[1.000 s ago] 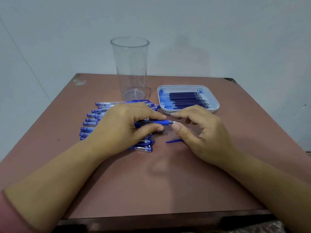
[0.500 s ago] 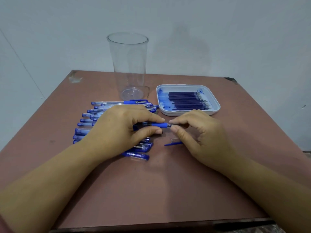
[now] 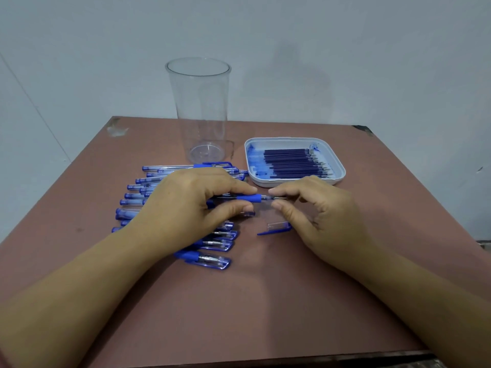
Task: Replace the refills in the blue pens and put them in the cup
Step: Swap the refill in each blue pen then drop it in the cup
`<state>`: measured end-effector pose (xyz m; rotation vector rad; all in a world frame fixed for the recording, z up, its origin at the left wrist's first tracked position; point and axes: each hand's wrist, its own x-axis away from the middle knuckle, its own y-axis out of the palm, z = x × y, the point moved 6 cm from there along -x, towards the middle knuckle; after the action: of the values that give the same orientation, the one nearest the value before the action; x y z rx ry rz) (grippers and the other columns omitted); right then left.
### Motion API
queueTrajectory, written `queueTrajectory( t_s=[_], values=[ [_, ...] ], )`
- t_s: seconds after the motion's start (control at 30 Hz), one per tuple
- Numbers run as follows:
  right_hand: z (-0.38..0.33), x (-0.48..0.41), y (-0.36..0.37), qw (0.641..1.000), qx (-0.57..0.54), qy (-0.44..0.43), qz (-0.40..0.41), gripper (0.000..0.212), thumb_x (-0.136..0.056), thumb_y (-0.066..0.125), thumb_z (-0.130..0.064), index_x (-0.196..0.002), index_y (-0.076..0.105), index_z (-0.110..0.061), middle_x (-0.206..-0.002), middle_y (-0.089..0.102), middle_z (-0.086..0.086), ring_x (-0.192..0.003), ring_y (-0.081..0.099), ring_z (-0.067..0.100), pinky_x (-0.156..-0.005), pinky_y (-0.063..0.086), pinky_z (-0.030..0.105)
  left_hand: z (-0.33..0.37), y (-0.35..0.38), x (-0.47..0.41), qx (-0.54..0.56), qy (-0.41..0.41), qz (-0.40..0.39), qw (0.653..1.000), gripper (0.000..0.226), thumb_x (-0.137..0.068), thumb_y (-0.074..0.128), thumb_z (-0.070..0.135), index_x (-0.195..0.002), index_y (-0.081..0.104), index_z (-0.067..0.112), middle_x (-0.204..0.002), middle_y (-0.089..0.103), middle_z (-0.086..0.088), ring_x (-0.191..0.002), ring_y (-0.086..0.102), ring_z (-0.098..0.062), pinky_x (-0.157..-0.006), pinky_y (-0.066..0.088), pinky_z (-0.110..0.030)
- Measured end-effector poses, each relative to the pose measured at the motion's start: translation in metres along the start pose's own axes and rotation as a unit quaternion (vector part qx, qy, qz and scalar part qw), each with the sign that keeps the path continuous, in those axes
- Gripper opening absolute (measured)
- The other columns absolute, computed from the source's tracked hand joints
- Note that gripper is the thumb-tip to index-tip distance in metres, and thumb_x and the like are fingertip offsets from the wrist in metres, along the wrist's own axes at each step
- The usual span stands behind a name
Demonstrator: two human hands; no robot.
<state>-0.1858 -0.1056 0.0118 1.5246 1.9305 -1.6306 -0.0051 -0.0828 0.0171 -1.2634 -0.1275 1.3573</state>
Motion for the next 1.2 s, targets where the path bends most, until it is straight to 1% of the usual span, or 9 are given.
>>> queueTrajectory(
  t_s=[0.13,0.23,0.4,0.5,0.6,0.7,0.83,0.9,1.2],
  values=[
    [0.01,0.0,-0.01,0.999,0.026,0.022,0.008,0.015,-0.087,0.067,-0.016,-0.101,0.072,-0.016,-0.093,0.063,-0.015,-0.087,0.058,0.004,-0.082,0.043,0.013,-0.007,-0.006,0.0,-0.015,-0.01,0.005,1.0,0.028,-0.085,0.061,0.05,-0.107,0.072,0.036,-0.088,0.058,0.034,-0.083,0.059,0.011,-0.075,0.048,-0.016],
    [0.027,0.004,-0.02,0.996,0.013,0.083,0.007,0.014,-0.087,0.066,-0.021,-0.099,0.071,-0.024,-0.093,0.064,-0.019,-0.091,0.057,0.001,-0.084,0.041,0.013,-0.014,-0.012,0.0,-0.03,-0.026,0.004,0.999,0.03,-0.084,0.06,0.052,-0.105,0.073,0.035,-0.086,0.064,0.026,-0.081,0.061,0.007,-0.073,0.048,-0.018],
    [0.042,0.005,-0.006,0.982,0.02,0.141,-0.121,0.021,-0.084,0.07,-0.034,-0.092,0.062,-0.052,-0.086,0.06,-0.017,-0.091,0.05,0.003,-0.078,0.033,0.005,-0.016,-0.015,0.0,-0.025,-0.044,0.001,0.999,0.032,-0.082,0.058,0.055,-0.104,0.073,0.037,-0.082,0.067,0.019,-0.078,0.062,0.0,-0.069,0.046,-0.019],
    [0.044,0.0,0.005,0.97,-0.001,0.159,-0.183,0.027,-0.083,0.071,-0.034,-0.088,0.058,-0.058,-0.082,0.057,-0.016,-0.089,0.047,0.006,-0.076,0.031,0.006,-0.014,-0.012,0.0,-0.017,-0.041,-0.001,0.999,0.034,-0.081,0.058,0.056,-0.104,0.073,0.037,-0.082,0.065,0.023,-0.079,0.061,0.005,-0.069,0.045,-0.014],
    [0.045,-0.001,0.009,0.966,-0.005,0.156,-0.206,0.028,-0.083,0.071,-0.033,-0.088,0.058,-0.057,-0.08,0.056,-0.018,-0.089,0.048,0.009,-0.078,0.034,0.012,-0.013,-0.011,0.0,-0.013,-0.038,0.0,0.999,0.035,-0.081,0.058,0.058,-0.104,0.074,0.036,-0.08,0.06,0.033,-0.08,0.058,0.014,-0.071,0.041,-0.005],
    [0.045,0.0,0.009,0.967,-0.008,0.147,-0.208,0.025,-0.083,0.072,-0.03,-0.091,0.063,-0.052,-0.083,0.058,-0.016,-0.088,0.053,0.01,-0.08,0.037,0.015,-0.013,-0.011,-0.001,-0.013,-0.04,-0.001,0.999,0.035,-0.08,0.059,0.058,-0.104,0.073,0.037,-0.079,0.058,0.033,-0.08,0.058,0.013,-0.07,0.04,-0.005],
    [0.041,-0.003,0.007,0.971,-0.033,0.138,-0.19,0.015,-0.085,0.072,-0.019,-0.098,0.074,-0.027,-0.087,0.064,-0.014,-0.085,0.059,0.004,-0.074,0.041,0.01,-0.013,-0.01,-0.002,-0.019,-0.043,-0.002,0.999,0.027,-0.08,0.067,0.049,-0.104,0.073,0.038,-0.078,0.058,0.034,-0.079,0.057,0.014,-0.07,0.038,-0.005],
    [0.034,-0.005,0.008,0.974,-0.027,0.111,-0.194,0.017,-0.088,0.069,-0.016,-0.103,0.074,-0.022,-0.088,0.064,-0.011,-0.085,0.058,0.002,-0.075,0.041,0.009,-0.012,-0.01,-0.002,-0.018,-0.044,-0.001,0.999,0.026,-0.079,0.067,0.047,-0.104,0.072,0.04,-0.079,0.058,0.033,-0.08,0.058,0.011,-0.07,0.041,-0.007],
    [0.024,-0.011,0.016,0.958,0.001,0.095,-0.271,0.025,-0.093,0.06,-0.011,-0.107,0.071,-0.028,-0.09,0.051,-0.015,-0.085,0.051,-0.01,-0.076,0.035,0.004,-0.009,-0.014,-0.003,-0.016,-0.04,0.005,0.999,0.025,-0.079,0.067,0.046,-0.104,0.065,0.05,-0.083,0.057,0.043,-0.08,0.059,0.008,-0.07,0.042,-0.008]
  ],
)
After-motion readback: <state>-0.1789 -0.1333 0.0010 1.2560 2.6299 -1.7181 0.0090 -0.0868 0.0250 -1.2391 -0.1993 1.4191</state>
